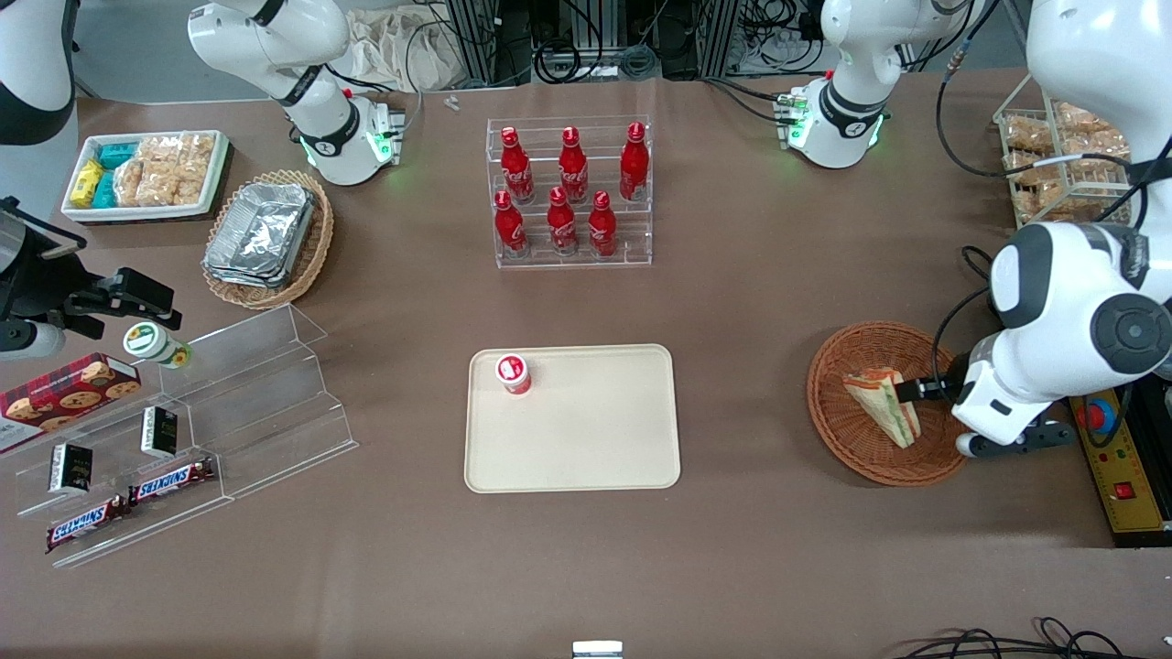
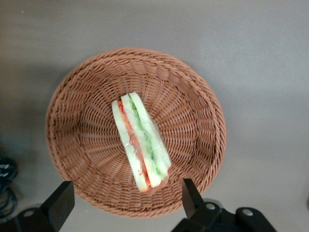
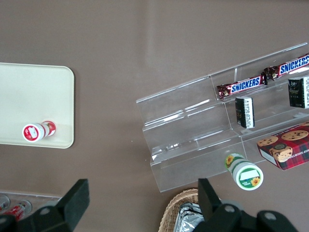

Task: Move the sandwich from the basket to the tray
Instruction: 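Lower the open left gripper around the sandwich and close it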

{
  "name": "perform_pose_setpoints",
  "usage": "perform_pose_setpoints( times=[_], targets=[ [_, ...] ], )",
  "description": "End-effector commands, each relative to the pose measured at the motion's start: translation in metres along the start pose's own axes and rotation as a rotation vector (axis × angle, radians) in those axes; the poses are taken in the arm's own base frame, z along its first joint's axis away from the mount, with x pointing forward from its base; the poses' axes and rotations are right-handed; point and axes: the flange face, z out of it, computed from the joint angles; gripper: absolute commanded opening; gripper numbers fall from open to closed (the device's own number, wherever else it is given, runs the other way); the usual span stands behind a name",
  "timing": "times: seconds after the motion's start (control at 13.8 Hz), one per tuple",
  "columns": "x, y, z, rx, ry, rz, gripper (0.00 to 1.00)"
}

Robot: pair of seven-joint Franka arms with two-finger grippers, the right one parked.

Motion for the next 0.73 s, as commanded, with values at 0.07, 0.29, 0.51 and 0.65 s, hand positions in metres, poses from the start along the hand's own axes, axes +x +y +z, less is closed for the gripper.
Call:
perform_pose_setpoints(
  times=[0.07, 0.29, 0.51, 0.65],
  targets=[
    [0.005, 0.002, 0.037, -0.013, -0.026, -0.091, 0.99],
    [0.007, 0.002, 0.058, -0.009, -0.057, -0.133, 0.99],
    [0.008, 0.002, 0.079, -0.027, -0.006, -0.203, 0.99],
    [0.007, 0.001, 0.090, -0.037, 0.026, -0.246, 0.99]
  ],
)
